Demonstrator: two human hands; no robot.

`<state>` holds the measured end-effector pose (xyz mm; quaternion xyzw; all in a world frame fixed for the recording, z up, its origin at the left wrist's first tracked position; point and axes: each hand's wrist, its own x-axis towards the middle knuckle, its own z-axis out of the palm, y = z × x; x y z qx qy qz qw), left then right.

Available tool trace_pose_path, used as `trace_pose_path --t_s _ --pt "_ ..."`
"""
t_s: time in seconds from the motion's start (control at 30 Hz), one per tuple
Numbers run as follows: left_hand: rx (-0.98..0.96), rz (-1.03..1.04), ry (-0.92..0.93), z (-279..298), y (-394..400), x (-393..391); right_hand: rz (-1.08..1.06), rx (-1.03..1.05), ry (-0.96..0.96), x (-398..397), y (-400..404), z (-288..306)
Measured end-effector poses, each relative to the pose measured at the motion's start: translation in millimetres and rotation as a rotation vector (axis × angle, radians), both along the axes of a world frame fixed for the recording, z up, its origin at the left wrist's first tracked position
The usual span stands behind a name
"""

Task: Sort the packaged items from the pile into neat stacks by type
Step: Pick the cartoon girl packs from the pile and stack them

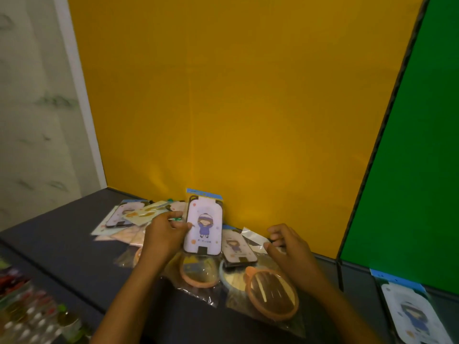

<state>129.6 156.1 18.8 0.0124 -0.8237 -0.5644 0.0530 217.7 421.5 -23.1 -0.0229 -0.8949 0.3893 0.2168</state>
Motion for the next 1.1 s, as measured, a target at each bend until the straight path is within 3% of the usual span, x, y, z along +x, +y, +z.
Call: trace_pose_path --t_s 0.2,0.43,0.73,1.1 --pt "0.215 -0.011 0.09 1 -49 -12 0.031 0.039 0.005 -33 -28 6" --pt "0.453 -0.049 0.052 -10 -92 -42 0.105 0.12 -0.038 -93 -72 12" --pt "0.46 -0.092 0.059 -15 -122 -82 0.148 0.32 -0.206 -175 -107 4" --pt "0.396 -0.172 0.102 -22 -141 -116 0.155 0.241 -0.408 -204 -125 0"
